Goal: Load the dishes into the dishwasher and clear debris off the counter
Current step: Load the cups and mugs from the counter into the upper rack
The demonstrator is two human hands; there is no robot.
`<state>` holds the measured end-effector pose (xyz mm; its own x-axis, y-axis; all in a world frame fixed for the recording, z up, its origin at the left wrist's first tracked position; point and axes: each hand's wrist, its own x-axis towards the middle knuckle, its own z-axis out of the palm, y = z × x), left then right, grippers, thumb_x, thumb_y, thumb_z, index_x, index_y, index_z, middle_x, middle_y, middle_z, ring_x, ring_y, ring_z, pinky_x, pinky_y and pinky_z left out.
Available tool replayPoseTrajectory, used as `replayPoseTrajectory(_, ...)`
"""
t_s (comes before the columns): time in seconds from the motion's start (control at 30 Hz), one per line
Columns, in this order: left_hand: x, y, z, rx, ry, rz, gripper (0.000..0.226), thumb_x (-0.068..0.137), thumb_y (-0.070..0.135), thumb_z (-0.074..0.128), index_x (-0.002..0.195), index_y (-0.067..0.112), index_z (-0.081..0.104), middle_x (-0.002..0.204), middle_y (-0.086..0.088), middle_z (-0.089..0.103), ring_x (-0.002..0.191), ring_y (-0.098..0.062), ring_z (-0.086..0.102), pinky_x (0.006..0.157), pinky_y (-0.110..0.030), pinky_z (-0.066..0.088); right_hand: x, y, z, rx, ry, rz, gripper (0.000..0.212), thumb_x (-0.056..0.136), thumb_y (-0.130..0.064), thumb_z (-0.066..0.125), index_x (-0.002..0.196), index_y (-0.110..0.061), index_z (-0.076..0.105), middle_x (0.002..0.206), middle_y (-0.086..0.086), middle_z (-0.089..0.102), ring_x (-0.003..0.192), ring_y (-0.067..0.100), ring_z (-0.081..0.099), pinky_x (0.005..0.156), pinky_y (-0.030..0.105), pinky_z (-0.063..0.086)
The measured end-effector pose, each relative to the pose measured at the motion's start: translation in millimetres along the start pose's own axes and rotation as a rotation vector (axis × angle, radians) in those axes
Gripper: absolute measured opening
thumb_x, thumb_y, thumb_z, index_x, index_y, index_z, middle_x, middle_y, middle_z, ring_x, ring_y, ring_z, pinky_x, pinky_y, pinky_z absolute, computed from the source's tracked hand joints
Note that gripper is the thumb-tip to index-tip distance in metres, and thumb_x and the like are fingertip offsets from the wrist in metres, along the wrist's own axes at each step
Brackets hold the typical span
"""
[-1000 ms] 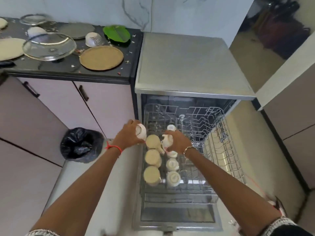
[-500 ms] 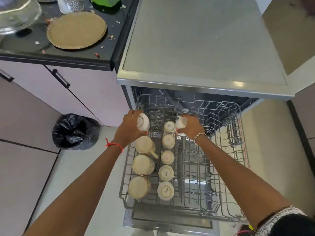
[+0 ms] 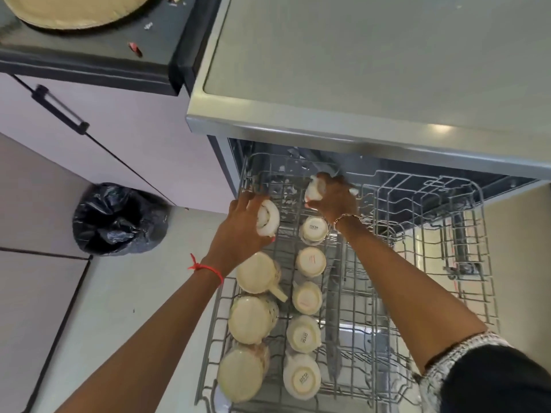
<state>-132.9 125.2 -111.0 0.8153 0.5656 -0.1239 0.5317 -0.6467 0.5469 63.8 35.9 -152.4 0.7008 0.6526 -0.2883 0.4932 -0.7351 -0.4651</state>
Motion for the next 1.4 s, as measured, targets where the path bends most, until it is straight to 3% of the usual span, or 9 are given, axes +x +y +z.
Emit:
replayPoseTrajectory(0.33, 8.3, -6.0, 4.1, -0.011, -0.033, -0.008, 0.082, 0.068, 0.024, 0.081, 0.137, 0.017, 0.036, 0.140, -0.006, 0.036, 0.125, -0.026, 0.036, 0.095, -0.041, 0.045, 23.0, 11.4, 36.5, -0.281, -0.083, 0.055, 0.079, 0.070, -0.037, 0.076, 0.138, -0.022, 0.037, 0.141, 0.019, 0.036, 0.133, 0.039, 0.026, 0.101, 0.048, 0.038)
replayPoseTrajectory(0.5, 8.0, -7.7, 4.5, -0.001, -0.054, 0.013, 0.082, 0.068, 0.022, 0.081, 0.137, 0.017, 0.036, 0.140, -0.006, 0.036, 0.126, -0.027, 0.036, 0.094, -0.042, 0.045, 22.7, 11.6, 43.5, -0.277, -0.093, 0.058, 0.079, 0.071, -0.034, 0.076, 0.138, -0.022, 0.037, 0.142, 0.016, 0.035, 0.136, 0.038, 0.017, 0.103, 0.049, 0.037)
replayPoseTrajectory(0.67, 8.5, -8.3, 4.5, 0.005, -0.054, 0.017, 0.082, 0.068, 0.022, 0.081, 0.137, 0.017, 0.037, 0.140, -0.007, 0.037, 0.125, -0.028, 0.037, 0.094, -0.042, 0.046, 28.3, 7.7, 37.8, -0.231, -0.155, 0.100, 0.076, 0.071, -0.023, 0.075, 0.138, -0.018, 0.039, 0.138, 0.016, 0.038, 0.134, 0.037, 0.020, 0.101, 0.045, 0.041)
replayPoseTrajectory(0.93, 6.8, -8.0, 4.7, 0.010, -0.061, 0.023, 0.082, 0.067, 0.021, 0.081, 0.136, 0.017, 0.037, 0.140, -0.007, 0.038, 0.125, -0.028, 0.038, 0.094, -0.041, 0.046, 24.8, 9.3, 33.6, -0.260, -0.126, 0.064, 0.077, 0.069, -0.030, 0.078, 0.135, -0.016, 0.042, 0.133, 0.015, 0.043, 0.131, 0.034, 0.027, 0.096, 0.044, 0.044)
replayPoseTrajectory(1.17, 6.6, -7.6, 5.2, 0.014, -0.053, 0.024, 0.080, 0.068, 0.020, 0.081, 0.135, 0.016, 0.038, 0.138, -0.008, 0.038, 0.123, -0.028, 0.038, 0.092, -0.041, 0.046, 39.9, 9.5, 23.8, -0.302, -0.292, 0.100, 0.082, 0.070, -0.031, 0.077, 0.138, -0.013, 0.036, 0.140, 0.015, 0.036, 0.135, 0.036, 0.024, 0.105, 0.041, 0.034)
replayPoseTrajectory(1.27, 6.2, -8.8, 6.2, 0.019, -0.056, 0.032, 0.081, 0.066, 0.019, 0.082, 0.135, 0.016, 0.039, 0.138, -0.009, 0.039, 0.123, -0.029, 0.039, 0.092, -0.044, 0.047, 46.1, 11.7, 22.5, -0.272, -0.318, 0.096, 0.075, 0.073, -0.029, 0.073, 0.137, -0.012, 0.038, 0.141, 0.014, 0.041, 0.134, 0.034, 0.031, 0.110, 0.040, 0.028)
replayPoseTrajectory(1.4, 6.6, -9.0, 7.3, 0.018, -0.048, 0.033, 0.081, 0.066, 0.019, 0.082, 0.135, 0.015, 0.039, 0.138, -0.009, 0.040, 0.123, -0.029, 0.039, 0.092, -0.044, 0.047, 47.6, 14.8, 21.2, -0.220, -0.333, 0.109, 0.082, 0.072, -0.031, 0.073, 0.140, -0.014, 0.031, 0.146, 0.015, 0.033, 0.136, 0.036, 0.025, 0.111, 0.044, 0.027)
